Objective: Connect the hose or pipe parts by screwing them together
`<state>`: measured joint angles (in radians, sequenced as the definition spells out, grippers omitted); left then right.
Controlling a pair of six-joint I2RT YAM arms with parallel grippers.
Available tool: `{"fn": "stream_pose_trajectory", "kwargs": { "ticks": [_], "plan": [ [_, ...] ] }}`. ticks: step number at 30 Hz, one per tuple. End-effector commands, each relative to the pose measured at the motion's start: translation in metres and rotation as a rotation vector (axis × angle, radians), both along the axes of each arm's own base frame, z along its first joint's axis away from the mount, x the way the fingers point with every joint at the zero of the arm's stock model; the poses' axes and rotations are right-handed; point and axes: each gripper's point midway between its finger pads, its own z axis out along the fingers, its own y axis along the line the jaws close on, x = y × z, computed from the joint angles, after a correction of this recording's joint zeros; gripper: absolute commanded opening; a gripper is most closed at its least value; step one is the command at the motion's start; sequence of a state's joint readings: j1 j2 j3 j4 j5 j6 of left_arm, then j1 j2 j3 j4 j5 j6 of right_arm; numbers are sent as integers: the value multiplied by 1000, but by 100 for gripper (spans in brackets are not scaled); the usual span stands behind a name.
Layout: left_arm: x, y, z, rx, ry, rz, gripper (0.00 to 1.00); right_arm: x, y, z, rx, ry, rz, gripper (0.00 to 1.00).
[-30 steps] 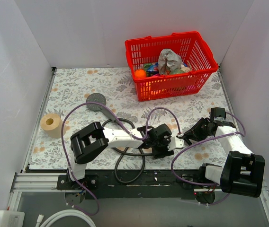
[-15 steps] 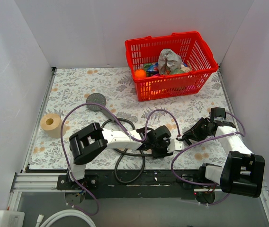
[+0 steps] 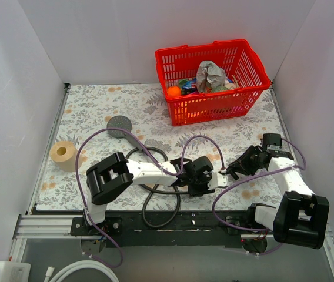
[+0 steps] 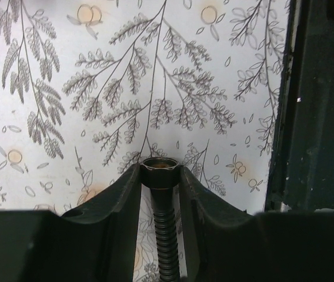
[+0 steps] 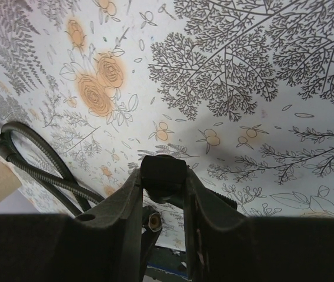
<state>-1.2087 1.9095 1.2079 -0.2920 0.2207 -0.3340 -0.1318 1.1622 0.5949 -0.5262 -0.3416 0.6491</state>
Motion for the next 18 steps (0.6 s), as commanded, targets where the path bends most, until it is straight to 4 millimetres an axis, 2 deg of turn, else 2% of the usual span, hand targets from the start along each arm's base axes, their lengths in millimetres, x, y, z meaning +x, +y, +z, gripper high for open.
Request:
{"fn": "stream_pose_trajectory", "kwargs": {
  "ticks": [1, 3, 4, 5, 7, 8, 9, 10, 11, 12, 13, 14, 15, 16, 17, 18],
  "plan": [
    [13, -8, 62, -92, -37, 62, 0, 25, -3, 49, -22, -174, 20, 1],
    [25, -18, 117, -221, -38, 114, 0, 32, -5, 69, -38, -243, 25, 1],
    [27, -19, 135, -261, -38, 123, 0, 35, -6, 84, -54, -299, 33, 1],
    [27, -19, 164, -326, -50, 130, 0, 41, -9, 105, -81, -351, 36, 1],
    [30, -20, 205, -428, -56, 148, 0, 47, -9, 125, -136, -385, 81, 1],
    [29, -20, 223, -476, -63, 148, 0, 53, -8, 147, -152, -430, 90, 1],
    [28, -15, 256, -559, -85, 145, 0, 57, -3, 163, -163, -474, 115, 1],
    [28, -11, 272, -598, -88, 154, 0, 60, 1, 177, -171, -515, 133, 1],
    [27, -7, 286, -636, -81, 152, 0, 67, 8, 208, -180, -604, 148, 1],
    [22, 5, 314, -704, -98, 149, 0, 70, 12, 230, -182, -677, 153, 1],
    [19, 10, 325, -740, -102, 153, 0, 71, 16, 251, -175, -749, 170, 1],
    [14, 20, 329, -766, -109, 149, 0, 70, 29, 275, -168, -829, 216, 1],
    [7, 35, 362, -871, -150, 136, 0, 71, 35, 320, -178, -953, 232, 1],
    [2, 44, 374, -919, -160, 133, 0, 69, 42, 344, -212, -1040, 298, 1],
    [-1, 51, 375, -941, -159, 136, 0, 63, 58, 363, -213, -1102, 364, 1],
    [-5, 57, 388, -994, -163, 131, 0, 58, 65, 401, -240, -1205, 406, 1]
  ]
}}
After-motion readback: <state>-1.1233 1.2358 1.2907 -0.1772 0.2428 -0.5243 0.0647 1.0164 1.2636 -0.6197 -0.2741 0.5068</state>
